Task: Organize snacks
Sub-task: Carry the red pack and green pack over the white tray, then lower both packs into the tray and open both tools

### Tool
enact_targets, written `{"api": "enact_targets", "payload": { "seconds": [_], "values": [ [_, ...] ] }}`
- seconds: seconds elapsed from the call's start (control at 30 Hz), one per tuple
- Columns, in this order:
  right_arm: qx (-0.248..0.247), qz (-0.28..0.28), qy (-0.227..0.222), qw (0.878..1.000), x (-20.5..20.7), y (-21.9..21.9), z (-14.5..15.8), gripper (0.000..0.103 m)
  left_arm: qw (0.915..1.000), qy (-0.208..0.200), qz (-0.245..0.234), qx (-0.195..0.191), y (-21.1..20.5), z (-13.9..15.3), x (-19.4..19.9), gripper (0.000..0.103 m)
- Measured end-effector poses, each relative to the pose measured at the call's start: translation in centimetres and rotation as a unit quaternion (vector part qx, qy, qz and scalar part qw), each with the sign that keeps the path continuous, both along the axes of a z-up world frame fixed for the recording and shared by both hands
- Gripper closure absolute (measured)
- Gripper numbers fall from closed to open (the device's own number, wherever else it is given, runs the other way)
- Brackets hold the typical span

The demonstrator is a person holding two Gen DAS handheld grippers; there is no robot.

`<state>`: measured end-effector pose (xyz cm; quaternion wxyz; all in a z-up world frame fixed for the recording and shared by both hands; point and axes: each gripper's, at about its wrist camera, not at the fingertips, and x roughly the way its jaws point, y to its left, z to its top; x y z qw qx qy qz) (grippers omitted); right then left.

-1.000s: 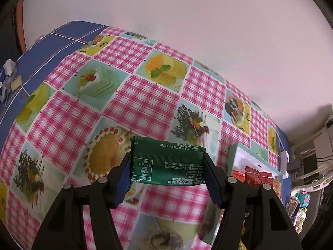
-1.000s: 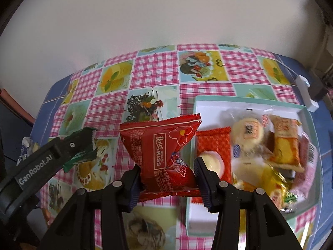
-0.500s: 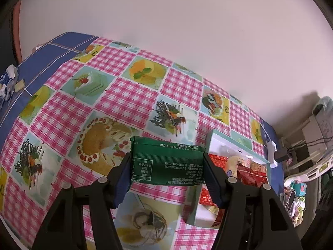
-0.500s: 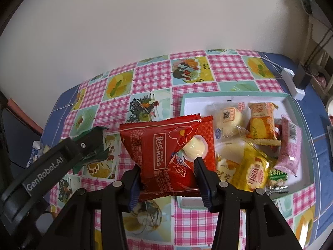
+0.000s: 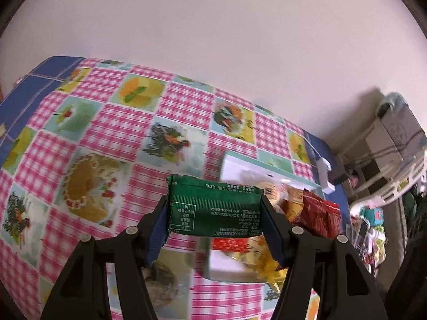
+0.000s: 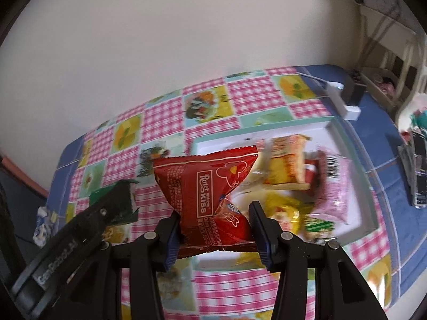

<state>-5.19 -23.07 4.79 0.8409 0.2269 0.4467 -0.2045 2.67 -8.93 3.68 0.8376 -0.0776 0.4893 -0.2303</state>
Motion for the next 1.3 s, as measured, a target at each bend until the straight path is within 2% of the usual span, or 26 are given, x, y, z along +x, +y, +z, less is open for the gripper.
{"api": "enact_targets", "payload": {
  "seconds": [0.3,0.57,0.83,1.17,1.3],
  "values": [
    [0.033,-0.071,0.026,0.997,-2.2,-5.6,-2.1,0.053,0.9985,0.039,-0.039,0.0,-2.8,-2.1,0.0,0.037],
    [0.056,-0.102,0.043,0.992,-3.1,-8.3,-3.9,0.053,0.9933,0.049,-0.087,0.058,-6.2,-4.6,-1.0,0.037],
    [0.063,-0.104,0.032,0.992,-2.6,-9.4,-4.6,0.053,0.9892,0.051,-0.114,0.077,-8.3,-6.4,-1.3,0.037],
    [0.077,-0.107,0.049,0.99,-1.9,-10.1,-6.5,0.052,0.9855,0.085,-0.118,0.087,-9.5,-9.4,-0.9,0.037],
    [0.08,-0.109,0.05,0.99,-1.8,-10.2,-6.8,0.052,0.9859,0.086,-0.117,0.083,-9.6,-9.4,-0.8,0.037]
  ]
}}
